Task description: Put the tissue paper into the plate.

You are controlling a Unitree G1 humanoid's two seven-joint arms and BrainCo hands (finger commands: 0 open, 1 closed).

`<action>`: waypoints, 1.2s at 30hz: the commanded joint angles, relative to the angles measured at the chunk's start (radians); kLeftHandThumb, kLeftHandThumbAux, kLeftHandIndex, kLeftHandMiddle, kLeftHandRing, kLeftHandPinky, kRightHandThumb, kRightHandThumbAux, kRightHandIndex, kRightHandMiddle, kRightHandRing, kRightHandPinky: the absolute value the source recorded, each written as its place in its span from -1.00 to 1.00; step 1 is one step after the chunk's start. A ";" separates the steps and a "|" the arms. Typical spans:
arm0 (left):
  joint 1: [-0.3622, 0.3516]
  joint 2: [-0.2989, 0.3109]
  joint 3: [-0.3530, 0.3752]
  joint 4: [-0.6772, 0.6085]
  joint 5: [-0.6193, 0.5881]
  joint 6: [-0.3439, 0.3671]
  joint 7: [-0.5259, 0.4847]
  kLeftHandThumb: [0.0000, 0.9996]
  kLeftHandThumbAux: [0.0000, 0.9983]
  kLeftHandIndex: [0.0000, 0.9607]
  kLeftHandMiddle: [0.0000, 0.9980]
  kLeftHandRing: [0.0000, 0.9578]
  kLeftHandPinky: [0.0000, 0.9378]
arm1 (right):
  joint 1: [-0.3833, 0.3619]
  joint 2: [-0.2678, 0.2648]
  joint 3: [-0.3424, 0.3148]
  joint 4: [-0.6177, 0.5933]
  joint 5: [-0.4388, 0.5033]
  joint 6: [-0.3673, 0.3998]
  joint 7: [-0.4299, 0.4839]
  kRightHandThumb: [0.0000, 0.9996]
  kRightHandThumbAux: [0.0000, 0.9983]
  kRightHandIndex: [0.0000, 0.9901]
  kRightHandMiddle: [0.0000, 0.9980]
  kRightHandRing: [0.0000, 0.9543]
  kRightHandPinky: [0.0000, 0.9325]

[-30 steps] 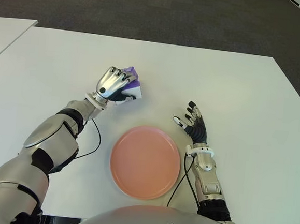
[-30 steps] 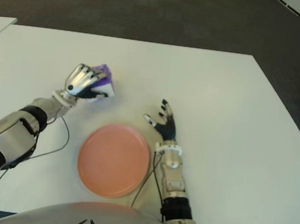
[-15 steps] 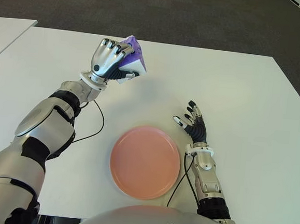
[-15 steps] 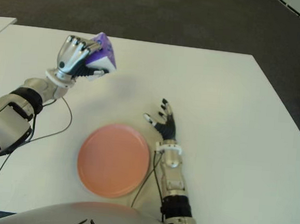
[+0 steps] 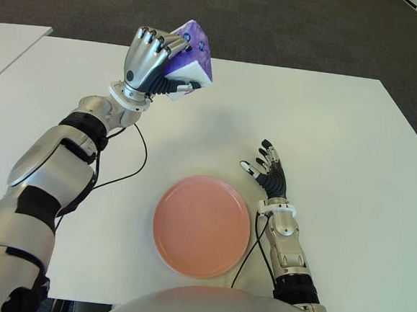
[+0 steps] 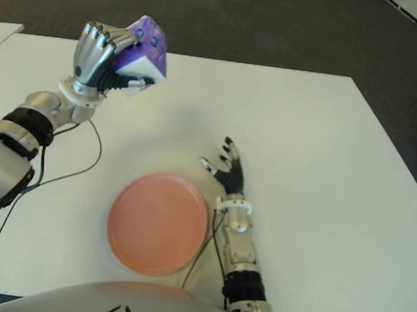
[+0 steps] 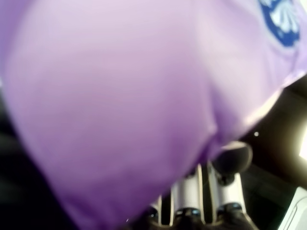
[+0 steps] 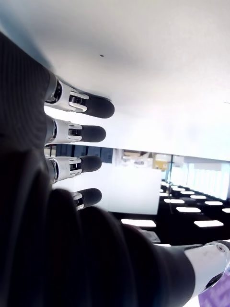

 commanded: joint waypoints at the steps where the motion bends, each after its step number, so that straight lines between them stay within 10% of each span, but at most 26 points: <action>1: 0.087 0.013 0.045 -0.183 -0.046 -0.045 -0.109 0.50 0.40 -0.08 0.70 0.77 0.79 | 0.034 0.006 0.005 0.052 0.001 0.050 0.000 -0.69 0.45 -1.00 -0.87 -0.83 -0.75; 14: 0.419 0.064 0.082 -0.601 -0.116 -0.311 -0.463 0.50 0.40 -0.08 0.69 0.77 0.77 | 0.030 0.011 0.010 0.052 -0.005 0.055 -0.013 -0.71 0.42 -1.00 -0.90 -0.86 -0.77; 23: 0.476 0.150 0.071 -0.730 -0.296 -0.422 -0.852 0.50 0.40 -0.08 0.68 0.76 0.75 | 0.029 0.009 0.014 0.047 -0.007 0.065 -0.021 -0.71 0.40 -1.00 -0.91 -0.87 -0.78; 36: 0.543 0.241 0.080 -0.856 -0.401 -0.335 -1.322 0.49 0.40 -0.08 0.67 0.76 0.79 | 0.027 0.009 0.012 0.054 0.001 0.055 -0.025 -0.72 0.44 -1.00 -0.88 -0.83 -0.72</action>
